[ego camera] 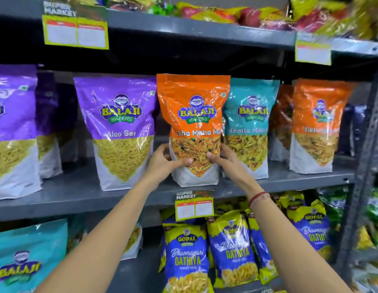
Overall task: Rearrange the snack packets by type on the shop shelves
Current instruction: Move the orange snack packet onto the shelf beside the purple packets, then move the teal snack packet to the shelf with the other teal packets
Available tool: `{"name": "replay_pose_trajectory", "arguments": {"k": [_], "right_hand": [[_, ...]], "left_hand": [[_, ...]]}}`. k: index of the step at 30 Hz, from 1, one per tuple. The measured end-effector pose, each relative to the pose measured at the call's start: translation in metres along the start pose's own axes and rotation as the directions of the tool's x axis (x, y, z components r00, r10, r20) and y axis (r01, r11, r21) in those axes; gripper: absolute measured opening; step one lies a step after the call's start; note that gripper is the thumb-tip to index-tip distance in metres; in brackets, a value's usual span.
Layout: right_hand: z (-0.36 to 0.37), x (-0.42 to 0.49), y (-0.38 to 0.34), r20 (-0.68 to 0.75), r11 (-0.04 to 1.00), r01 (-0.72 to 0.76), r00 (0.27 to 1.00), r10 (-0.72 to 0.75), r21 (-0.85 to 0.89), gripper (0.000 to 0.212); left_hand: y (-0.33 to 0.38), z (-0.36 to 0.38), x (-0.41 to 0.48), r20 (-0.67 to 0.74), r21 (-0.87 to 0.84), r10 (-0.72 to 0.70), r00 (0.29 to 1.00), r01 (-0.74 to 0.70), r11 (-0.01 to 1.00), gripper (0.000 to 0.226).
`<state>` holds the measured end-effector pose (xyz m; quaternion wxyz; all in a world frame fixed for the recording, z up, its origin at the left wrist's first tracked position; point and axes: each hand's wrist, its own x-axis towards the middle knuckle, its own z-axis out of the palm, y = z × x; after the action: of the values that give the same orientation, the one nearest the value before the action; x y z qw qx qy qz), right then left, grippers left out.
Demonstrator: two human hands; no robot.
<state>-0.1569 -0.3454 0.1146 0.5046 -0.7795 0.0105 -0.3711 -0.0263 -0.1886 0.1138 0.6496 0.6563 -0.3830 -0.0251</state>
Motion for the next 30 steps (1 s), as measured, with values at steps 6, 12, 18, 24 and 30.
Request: {"name": "replay_pose_trajectory", "arguments": {"k": [6, 12, 18, 24, 30], "right_hand": [[0.015, -0.002, 0.003, -0.118, 1.0, 0.005, 0.993, -0.008, -0.027, 0.039], [0.001, -0.028, -0.008, -0.384, 0.929, 0.142, 0.881, -0.276, -0.342, 0.041], [-0.062, -0.023, -0.006, -0.603, 0.903, 0.122, 0.707, -0.37, -0.411, 0.035], [-0.117, -0.009, 0.033, -0.42, 0.973, -0.162, 0.904, 0.079, -0.164, 0.079], [-0.12, -0.01, 0.05, -0.212, 0.968, -0.249, 0.948, 0.238, -0.028, 0.094]], "left_hand": [[-0.001, -0.001, 0.006, 0.025, -0.002, -0.046, 0.999, 0.046, 0.999, 0.068], [0.02, 0.03, -0.03, -0.371, 0.281, 0.323, 0.871, -0.226, 0.933, 0.074], [0.051, 0.109, -0.053, -0.046, 0.37, 0.63, 0.775, -0.573, 0.732, 0.048], [0.029, 0.174, -0.027, 0.107, 0.343, 0.162, 0.981, -0.189, 0.92, 0.091], [0.021, 0.187, -0.015, 0.002, 0.216, 0.144, 0.99, -0.141, 0.966, 0.102]]}}
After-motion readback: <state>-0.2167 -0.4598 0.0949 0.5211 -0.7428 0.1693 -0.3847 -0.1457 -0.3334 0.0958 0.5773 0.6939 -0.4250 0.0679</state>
